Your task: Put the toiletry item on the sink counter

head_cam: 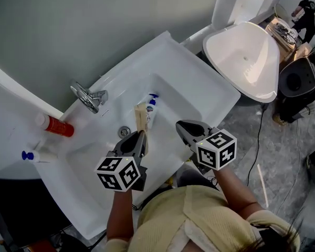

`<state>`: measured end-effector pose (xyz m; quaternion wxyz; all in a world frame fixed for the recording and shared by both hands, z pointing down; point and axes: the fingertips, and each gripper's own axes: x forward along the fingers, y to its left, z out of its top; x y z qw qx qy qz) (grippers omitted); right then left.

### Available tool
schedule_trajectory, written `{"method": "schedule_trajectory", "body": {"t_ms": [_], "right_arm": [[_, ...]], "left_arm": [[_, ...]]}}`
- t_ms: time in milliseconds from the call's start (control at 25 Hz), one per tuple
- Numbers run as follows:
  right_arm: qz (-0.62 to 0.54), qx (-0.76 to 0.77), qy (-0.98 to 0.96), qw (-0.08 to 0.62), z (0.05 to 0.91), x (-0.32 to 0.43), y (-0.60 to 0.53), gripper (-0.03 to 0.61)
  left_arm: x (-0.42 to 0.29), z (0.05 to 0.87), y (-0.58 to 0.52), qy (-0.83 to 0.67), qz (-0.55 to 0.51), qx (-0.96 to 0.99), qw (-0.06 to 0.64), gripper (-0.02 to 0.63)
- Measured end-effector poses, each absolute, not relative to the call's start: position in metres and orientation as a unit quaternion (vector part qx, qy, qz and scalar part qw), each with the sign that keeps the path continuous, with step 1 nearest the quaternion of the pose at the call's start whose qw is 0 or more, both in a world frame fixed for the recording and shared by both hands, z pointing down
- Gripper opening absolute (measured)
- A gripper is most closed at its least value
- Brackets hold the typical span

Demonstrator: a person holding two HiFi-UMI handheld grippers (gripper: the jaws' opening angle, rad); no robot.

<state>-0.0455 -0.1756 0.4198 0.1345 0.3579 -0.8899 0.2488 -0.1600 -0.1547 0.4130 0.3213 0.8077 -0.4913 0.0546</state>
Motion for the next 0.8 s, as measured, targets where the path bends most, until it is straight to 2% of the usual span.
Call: {"method": "schedule_trajectory", "body": {"t_ms": [520,800], "right_arm": [[0.244,0.312,-0.906,0.146,0.425,-0.022,-0.249,0.028],[0.248,0.295,-0.911,0.149,0.426,-0.014,-0.278,0.028]], "left_arm": [[-0.130,0.414,-0.228,-0.530,0.075,0.790,0.299,0.055],[-0.122,0.422,-0.260,-0.543,0.086,0.776,0.309,0.055]]}}
